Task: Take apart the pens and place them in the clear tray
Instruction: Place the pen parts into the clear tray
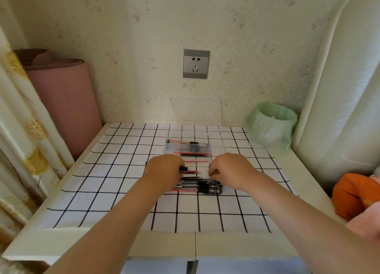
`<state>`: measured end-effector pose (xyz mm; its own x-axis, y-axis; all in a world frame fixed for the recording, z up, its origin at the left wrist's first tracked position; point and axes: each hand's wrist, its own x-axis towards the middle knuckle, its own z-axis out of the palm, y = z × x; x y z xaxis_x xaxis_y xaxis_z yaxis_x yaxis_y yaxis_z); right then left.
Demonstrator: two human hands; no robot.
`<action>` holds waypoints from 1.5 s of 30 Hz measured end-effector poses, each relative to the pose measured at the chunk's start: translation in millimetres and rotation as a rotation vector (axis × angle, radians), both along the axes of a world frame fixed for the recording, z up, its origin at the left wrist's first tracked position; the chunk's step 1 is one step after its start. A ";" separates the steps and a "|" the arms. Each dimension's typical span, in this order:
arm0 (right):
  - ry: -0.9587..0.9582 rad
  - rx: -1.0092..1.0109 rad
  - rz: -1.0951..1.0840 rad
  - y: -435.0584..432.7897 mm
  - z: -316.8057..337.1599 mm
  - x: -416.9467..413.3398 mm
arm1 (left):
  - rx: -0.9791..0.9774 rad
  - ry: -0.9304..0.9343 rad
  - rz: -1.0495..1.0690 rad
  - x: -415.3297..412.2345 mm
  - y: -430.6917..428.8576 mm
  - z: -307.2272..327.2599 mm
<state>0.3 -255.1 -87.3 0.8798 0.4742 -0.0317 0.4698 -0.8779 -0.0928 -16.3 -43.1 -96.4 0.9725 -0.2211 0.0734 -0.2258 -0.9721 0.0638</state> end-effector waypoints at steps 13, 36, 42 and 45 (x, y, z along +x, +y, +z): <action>-0.107 0.203 -0.090 8.2 23.2 20.5 | -0.107 -0.147 0.079 4.1 19.2 1.7; -0.027 -0.242 -0.113 73.1 9.8 73.6 | -0.264 -0.116 0.024 5.0 52.1 -7.0; -0.039 -0.262 -0.098 72.5 10.5 72.6 | -0.316 -0.194 0.013 3.4 50.6 -2.0; -0.028 -0.235 -0.083 70.1 11.9 71.3 | -0.328 -0.228 -0.006 2.4 48.9 -1.8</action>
